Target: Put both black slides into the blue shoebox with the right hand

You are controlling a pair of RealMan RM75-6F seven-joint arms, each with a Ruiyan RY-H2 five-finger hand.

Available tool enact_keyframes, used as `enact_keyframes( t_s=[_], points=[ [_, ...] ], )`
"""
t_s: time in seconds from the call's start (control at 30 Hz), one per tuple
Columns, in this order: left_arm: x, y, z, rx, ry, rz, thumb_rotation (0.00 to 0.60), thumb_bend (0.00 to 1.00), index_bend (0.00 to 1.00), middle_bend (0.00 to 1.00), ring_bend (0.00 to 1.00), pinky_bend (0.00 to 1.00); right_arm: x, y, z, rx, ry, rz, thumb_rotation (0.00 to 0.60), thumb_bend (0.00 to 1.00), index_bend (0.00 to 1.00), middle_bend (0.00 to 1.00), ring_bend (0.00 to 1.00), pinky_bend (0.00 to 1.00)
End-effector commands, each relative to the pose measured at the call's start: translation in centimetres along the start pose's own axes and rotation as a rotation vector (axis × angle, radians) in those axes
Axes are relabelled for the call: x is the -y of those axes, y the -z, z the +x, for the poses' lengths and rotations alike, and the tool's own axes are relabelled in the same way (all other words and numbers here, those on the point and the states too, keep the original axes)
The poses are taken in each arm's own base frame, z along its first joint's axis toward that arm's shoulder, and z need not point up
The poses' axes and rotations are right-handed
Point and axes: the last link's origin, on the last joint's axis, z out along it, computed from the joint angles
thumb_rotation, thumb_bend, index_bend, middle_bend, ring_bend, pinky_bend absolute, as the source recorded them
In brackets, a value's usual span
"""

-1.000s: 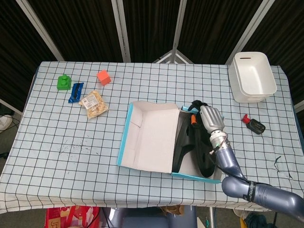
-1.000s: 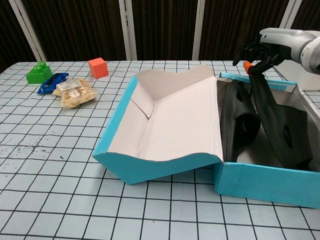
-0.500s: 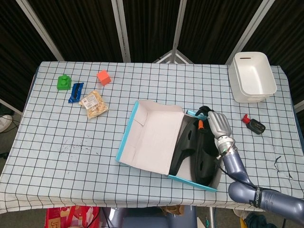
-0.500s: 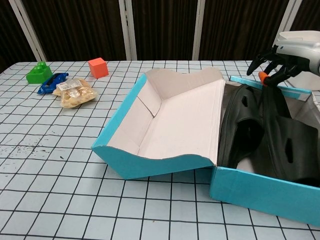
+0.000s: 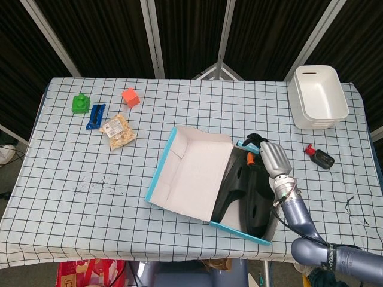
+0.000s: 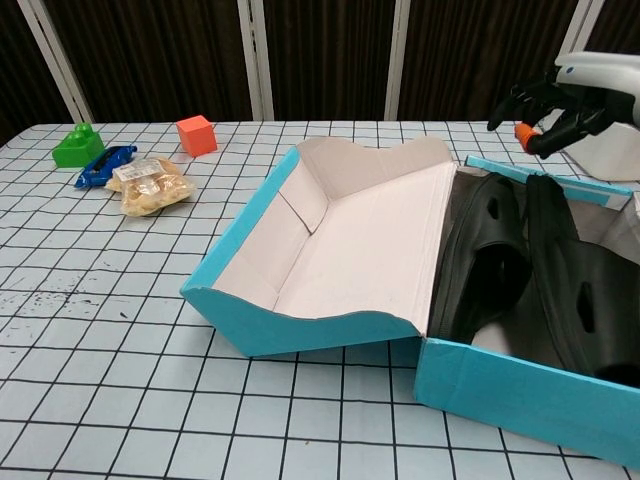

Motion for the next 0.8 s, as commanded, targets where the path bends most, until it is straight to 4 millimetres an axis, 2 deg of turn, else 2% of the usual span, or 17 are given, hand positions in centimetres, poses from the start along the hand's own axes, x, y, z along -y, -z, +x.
enact_keyframes(
  t_s=[0.03, 0.13, 0.27, 0.37, 0.47, 0.8],
  points=[
    [0.2, -0.2, 0.0, 0.004, 0.006, 0.006, 0.6, 0.37, 0.03, 0.0, 0.0, 0.03, 0.6, 2.3, 1.5, -0.055, -0.019, 0.048, 0.6, 0.64, 0.38, 0.22, 0.26, 0.42],
    [0.2, -0.2, 0.1, 0.006, 0.009, 0.007, 0.6, 0.37, 0.03, 0.0, 0.0, 0.03, 0.2, 3.5, 1.6, -0.083, 0.001, 0.051, 0.6, 0.64, 0.42, 0.25, 0.32, 0.48],
    [0.1, -0.1, 0.1, 0.007, 0.015, -0.003, 0.6, 0.37, 0.03, 0.0, 0.0, 0.03, -0.9, 4.4, 0.3, -0.081, 0.02, 0.021, 0.6, 0.64, 0.6, 0.39, 0.47, 0.69],
    [0.1, 0.1, 0.2, 0.005, 0.017, -0.006, 0.6, 0.37, 0.03, 0.0, 0.0, 0.03, -1.6, 4.1, -0.6, -0.065, 0.026, 0.002, 0.6, 0.64, 0.68, 0.46, 0.53, 0.75],
    [0.1, 0.1, 0.3, 0.001, 0.017, -0.005, 0.6, 0.37, 0.03, 0.0, 0.0, 0.03, -2.3, 3.8, -1.5, -0.051, 0.045, -0.014, 0.6, 0.64, 0.72, 0.5, 0.56, 0.76],
    [0.0, -0.1, 0.0, 0.01, 0.004, -0.002, 0.6, 0.37, 0.03, 0.0, 0.0, 0.03, -3.4, 3.6, -4.4, 0.019, 0.076, -0.035, 0.6, 0.64, 0.72, 0.5, 0.56, 0.76]
  ],
)
